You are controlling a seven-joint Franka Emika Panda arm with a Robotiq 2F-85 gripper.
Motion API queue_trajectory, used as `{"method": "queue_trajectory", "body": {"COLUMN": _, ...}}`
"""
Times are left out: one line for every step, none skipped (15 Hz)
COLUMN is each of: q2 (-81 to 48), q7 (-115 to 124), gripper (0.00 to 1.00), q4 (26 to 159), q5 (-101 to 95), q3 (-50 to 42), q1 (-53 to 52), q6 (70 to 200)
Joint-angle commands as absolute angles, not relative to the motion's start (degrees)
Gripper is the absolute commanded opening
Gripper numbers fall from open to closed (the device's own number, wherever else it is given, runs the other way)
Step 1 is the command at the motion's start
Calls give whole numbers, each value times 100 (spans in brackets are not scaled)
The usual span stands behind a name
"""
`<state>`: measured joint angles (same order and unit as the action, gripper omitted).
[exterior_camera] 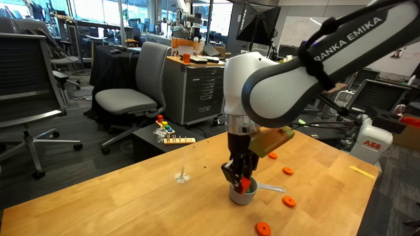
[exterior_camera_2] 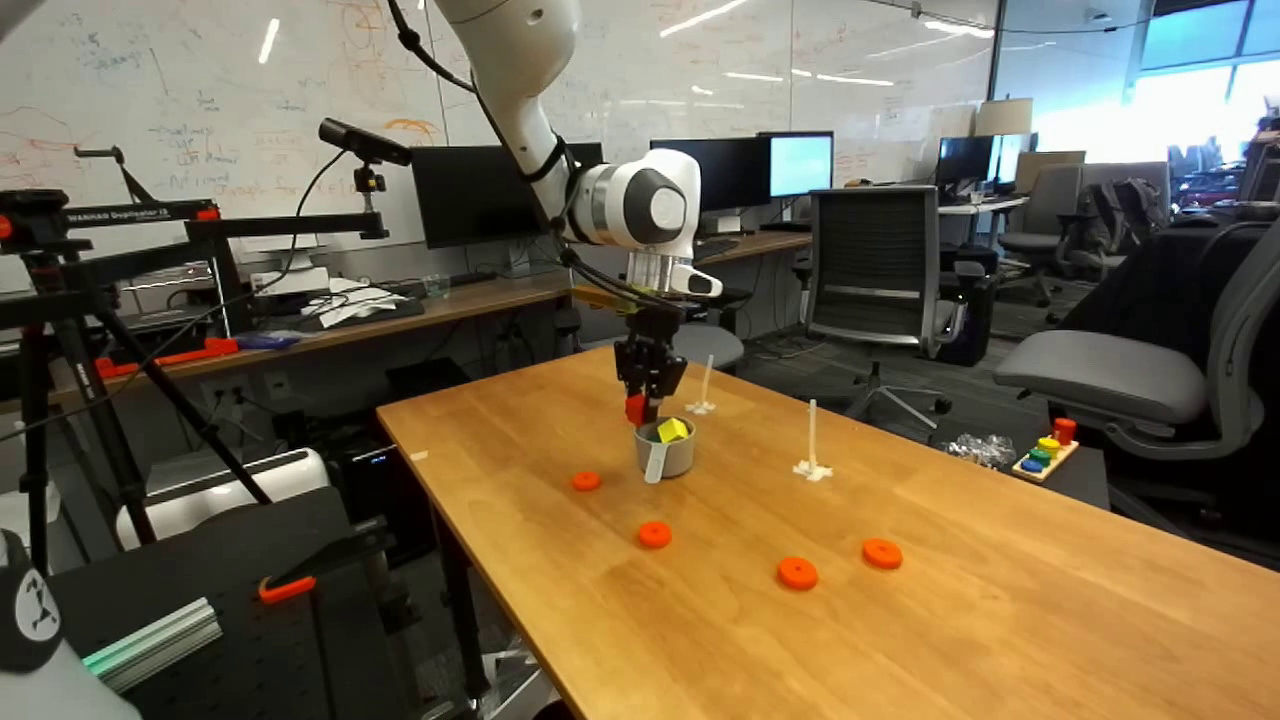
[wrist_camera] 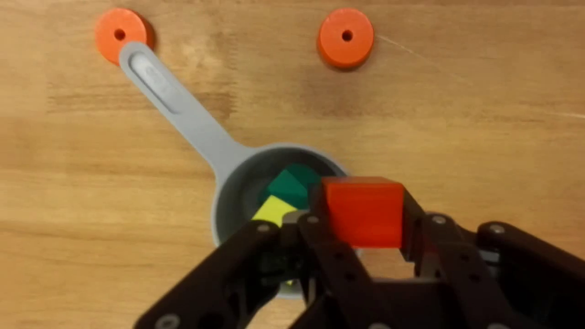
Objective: Put the blocks in the cup
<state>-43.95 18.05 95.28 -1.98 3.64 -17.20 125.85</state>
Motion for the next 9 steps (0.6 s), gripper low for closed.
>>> {"method": "queue_trajectory", "body": {"q2": -3652, "q7": 1925, "gripper": 12, "q4": 10670, "q5": -205, "q3": 294, "q1": -1682, "q6": 13073}}
{"method": "queue_trajectory", "body": {"q2": -3575, "q7": 1934, "gripper": 12, "q4": 10814, "q5": -219, "q3": 268, "q1": -1677, "q6": 13176}}
{"method": "queue_trajectory", "body": {"q2": -3520, "q7": 1917, "gripper": 12, "q4": 10896, "q5": -203, "q3": 257, "q1": -1648, "q6": 13233}}
{"method": "queue_trajectory", "body": {"q2": -3473, "q7": 1922, "gripper": 12, "q4": 10971, "q5": -214, "q3": 228, "q1": -1638, "q6": 13293}}
{"method": "queue_trajectory", "body": {"q2": -3415, "q7": 1918, "gripper": 12, "q4": 11030, "q5": -215, "q3": 211, "q1": -1623, "q6": 13329}}
{"method": "queue_trajectory", "body": {"q2": -3373, "q7": 1914, "gripper": 12, "q4": 11081, "q5": -219, "q3": 197, "q1": -1609, "q6": 13380}}
{"method": "queue_trajectory", "body": {"q2": -3333, "q7": 1920, "gripper": 12, "q4": 11100, "q5": -230, "q3": 181, "q1": -1603, "q6": 13404}}
{"method": "queue_trajectory", "body": {"q2": -3309, "q7": 1917, "gripper": 12, "q4": 11119, "q5": -244, "q3": 169, "q1": -1597, "q6": 13429}}
{"method": "queue_trajectory", "body": {"q2": -3289, "q7": 1913, "gripper": 12, "q4": 11117, "q5": -246, "q3": 165, "q1": -1591, "q6": 13442}}
